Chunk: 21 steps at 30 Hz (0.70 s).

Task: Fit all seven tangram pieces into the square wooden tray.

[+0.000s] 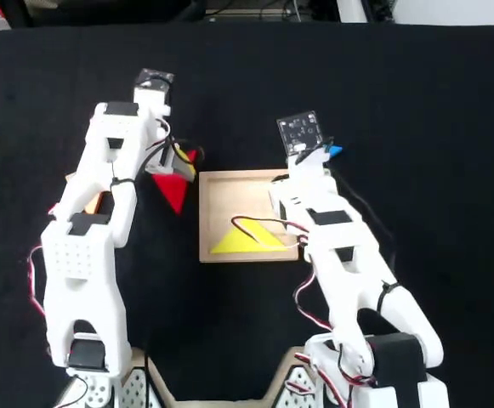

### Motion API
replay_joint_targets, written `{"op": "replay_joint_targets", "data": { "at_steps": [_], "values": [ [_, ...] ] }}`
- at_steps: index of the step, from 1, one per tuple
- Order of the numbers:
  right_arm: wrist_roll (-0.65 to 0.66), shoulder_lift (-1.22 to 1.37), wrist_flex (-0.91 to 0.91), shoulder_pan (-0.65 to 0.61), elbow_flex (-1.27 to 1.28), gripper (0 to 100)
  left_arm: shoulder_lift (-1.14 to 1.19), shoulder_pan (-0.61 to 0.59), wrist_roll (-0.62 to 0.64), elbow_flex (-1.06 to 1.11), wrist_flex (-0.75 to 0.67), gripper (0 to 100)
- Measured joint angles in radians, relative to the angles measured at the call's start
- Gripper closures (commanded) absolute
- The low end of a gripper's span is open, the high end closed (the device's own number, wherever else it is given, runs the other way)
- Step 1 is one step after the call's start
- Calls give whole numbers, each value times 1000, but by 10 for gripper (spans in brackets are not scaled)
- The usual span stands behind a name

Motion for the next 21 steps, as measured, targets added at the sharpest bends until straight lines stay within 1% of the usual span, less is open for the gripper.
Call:
{"op": "replay_joint_targets", "data": {
  "at_steps": [3,7,11,18,21],
  "values": [
    [0,0,0,0,0,983,31,0,-49,-37,2,637],
    [0,0,0,0,0,983,64,-5,-66,-89,12,637],
    [0,0,0,0,0,983,84,-11,-68,-101,14,637],
    [0,0,0,0,0,983,94,-11,-69,-129,68,637],
    [0,0,0,0,0,983,94,-15,-26,-130,72,637]
  ]
}}
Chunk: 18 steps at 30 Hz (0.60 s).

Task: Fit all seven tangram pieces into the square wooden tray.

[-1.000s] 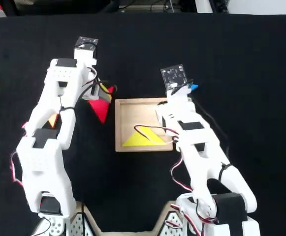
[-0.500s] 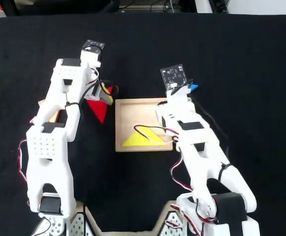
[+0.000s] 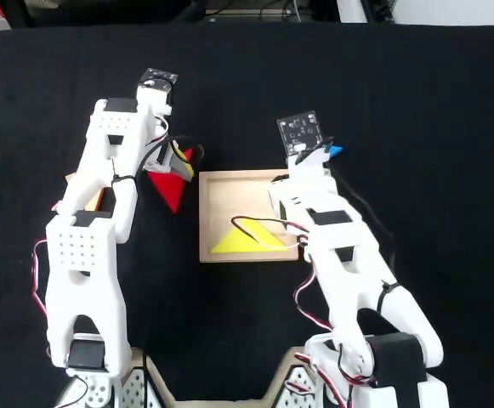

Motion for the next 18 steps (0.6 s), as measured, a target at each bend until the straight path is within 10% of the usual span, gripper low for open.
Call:
{"op": "replay_joint_targets", "data": {
  "at_steps": [18],
  "values": [
    [0,0,0,0,0,983,0,-5,120,-8,66,726]
  ]
}}
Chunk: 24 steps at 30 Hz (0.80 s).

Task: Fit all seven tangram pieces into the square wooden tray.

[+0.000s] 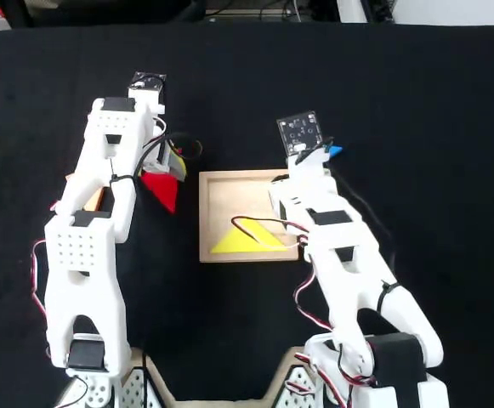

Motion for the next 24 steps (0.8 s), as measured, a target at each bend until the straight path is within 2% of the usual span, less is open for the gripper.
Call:
{"op": "replay_joint_targets", "data": {
  "at_steps": [11,13,15,21,24],
  "values": [
    [0,0,0,0,0,983,-3,-8,0,2,2,703],
    [0,0,0,0,0,983,-17,-15,-35,3,20,703],
    [0,0,0,0,0,983,-37,-32,-110,3,58,705],
    [0,0,0,0,0,983,-133,-72,-512,2,107,706],
    [0,0,0,0,0,983,-170,-95,-669,2,147,707]
  ]
}}
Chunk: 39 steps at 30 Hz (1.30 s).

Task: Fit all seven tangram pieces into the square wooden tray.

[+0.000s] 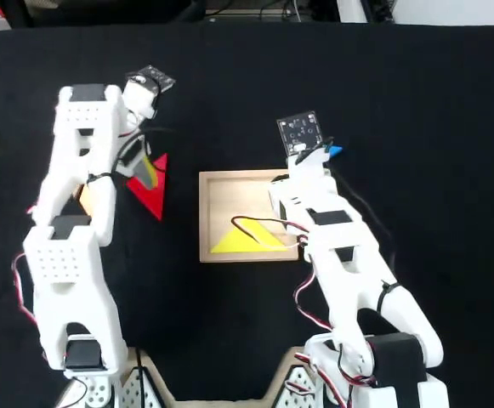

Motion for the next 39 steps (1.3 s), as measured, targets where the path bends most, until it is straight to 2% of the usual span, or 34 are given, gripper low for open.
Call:
{"op": "replay_joint_targets", "data": {
  "at_steps": [3,7,9,11,12,14,16,21,25,28,32,39],
  "values": [
    [0,0,0,0,0,983,-15,-17,-100,0,64,707],
    [0,0,0,0,0,985,-15,-41,-121,0,137,734],
    [0,0,0,0,0,986,-15,-43,-55,0,147,823],
    [0,0,0,0,0,986,-23,-32,81,0,132,940],
    [0,0,0,0,0,986,-35,-25,164,0,106,966],
    [0,0,0,0,0,986,-68,0,316,-8,69,957],
    [0,0,0,0,0,986,-86,41,390,-17,34,962],
    [0,0,0,0,0,986,-61,150,420,-25,-78,971],
    [0,0,0,0,0,986,25,149,427,-72,-180,971],
    [0,0,0,2,0,985,107,126,491,-115,-222,971],
    [0,0,0,3,0,985,229,100,594,-195,-236,971],
    [0,0,0,3,0,985,387,149,605,-371,-170,971]
  ]
}}
